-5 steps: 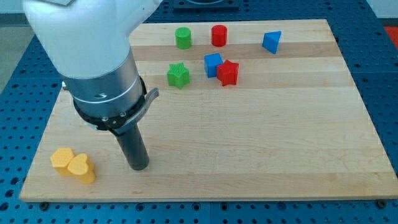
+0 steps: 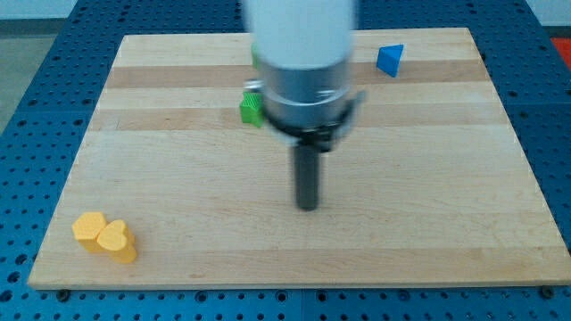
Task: Move your arm to the blue triangle
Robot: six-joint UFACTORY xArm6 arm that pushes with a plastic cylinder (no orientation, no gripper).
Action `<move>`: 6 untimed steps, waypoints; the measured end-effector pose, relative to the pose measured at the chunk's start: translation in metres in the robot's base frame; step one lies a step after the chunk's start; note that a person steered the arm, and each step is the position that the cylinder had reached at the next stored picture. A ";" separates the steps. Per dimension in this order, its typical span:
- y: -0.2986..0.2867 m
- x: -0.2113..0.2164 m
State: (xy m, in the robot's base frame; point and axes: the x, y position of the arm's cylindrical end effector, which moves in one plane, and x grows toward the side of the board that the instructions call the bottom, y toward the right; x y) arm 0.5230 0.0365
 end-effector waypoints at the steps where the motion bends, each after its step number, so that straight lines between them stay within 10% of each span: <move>1: 0.044 -0.034; 6: 0.199 -0.253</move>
